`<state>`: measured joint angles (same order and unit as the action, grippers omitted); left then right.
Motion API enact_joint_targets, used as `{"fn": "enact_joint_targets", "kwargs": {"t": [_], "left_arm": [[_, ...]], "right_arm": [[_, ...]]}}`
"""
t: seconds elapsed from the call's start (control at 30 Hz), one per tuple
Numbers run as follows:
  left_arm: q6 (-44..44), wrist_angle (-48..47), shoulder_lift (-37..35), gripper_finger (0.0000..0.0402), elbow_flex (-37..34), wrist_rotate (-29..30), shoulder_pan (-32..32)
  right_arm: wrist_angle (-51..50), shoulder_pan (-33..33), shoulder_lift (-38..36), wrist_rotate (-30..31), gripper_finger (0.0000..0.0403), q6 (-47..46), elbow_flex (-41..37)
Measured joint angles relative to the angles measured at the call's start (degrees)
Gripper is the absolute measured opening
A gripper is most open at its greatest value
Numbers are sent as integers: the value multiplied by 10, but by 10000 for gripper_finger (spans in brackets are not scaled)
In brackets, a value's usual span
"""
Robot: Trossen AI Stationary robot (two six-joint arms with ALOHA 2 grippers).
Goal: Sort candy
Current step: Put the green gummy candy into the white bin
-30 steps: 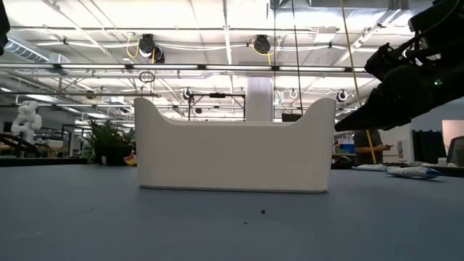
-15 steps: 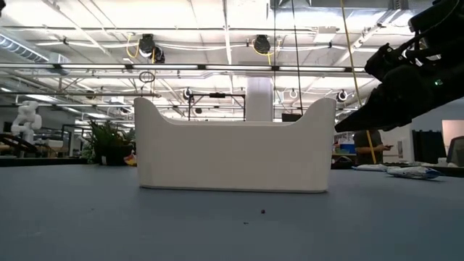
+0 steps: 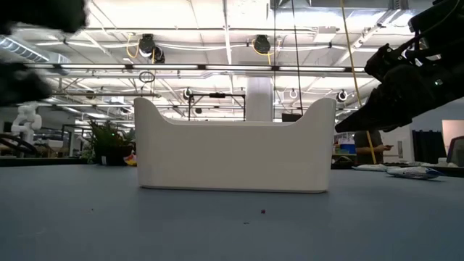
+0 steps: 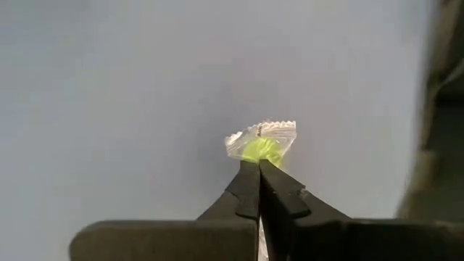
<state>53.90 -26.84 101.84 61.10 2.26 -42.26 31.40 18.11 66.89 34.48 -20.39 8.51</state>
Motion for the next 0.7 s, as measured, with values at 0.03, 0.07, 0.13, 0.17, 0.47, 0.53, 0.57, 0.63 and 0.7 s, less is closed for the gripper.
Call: {"fn": "enact_joint_targets", "kwargs": {"t": [0.03,0.07,0.13,0.17,0.47,0.53,0.57,0.63,0.7], "left_arm": [[-15,5,-11,2,0,5,7],[-29,8,-23,2,0,14,14],[-56,17,-45,2,0,47,31],[-68,25,-55,2,0,67,41],[-248,174,-83,1,1,128,167],[-284,175,-77,1,2,121,200],[-298,171,-72,1,1,116,216],[-314,171,-63,1,1,106,246],[-334,174,-54,1,1,86,271]], "right_arm": [[0,0,0,0,0,-3,0],[0,0,0,-1,0,-6,0],[-3,0,0,-7,0,-15,0],[-7,0,0,-14,0,-16,0],[9,16,31,-14,0,-17,0],[18,16,42,-13,0,-17,0],[19,16,46,-13,0,-17,0],[31,16,57,-13,0,-17,0],[39,16,66,-14,0,-16,0]]}}
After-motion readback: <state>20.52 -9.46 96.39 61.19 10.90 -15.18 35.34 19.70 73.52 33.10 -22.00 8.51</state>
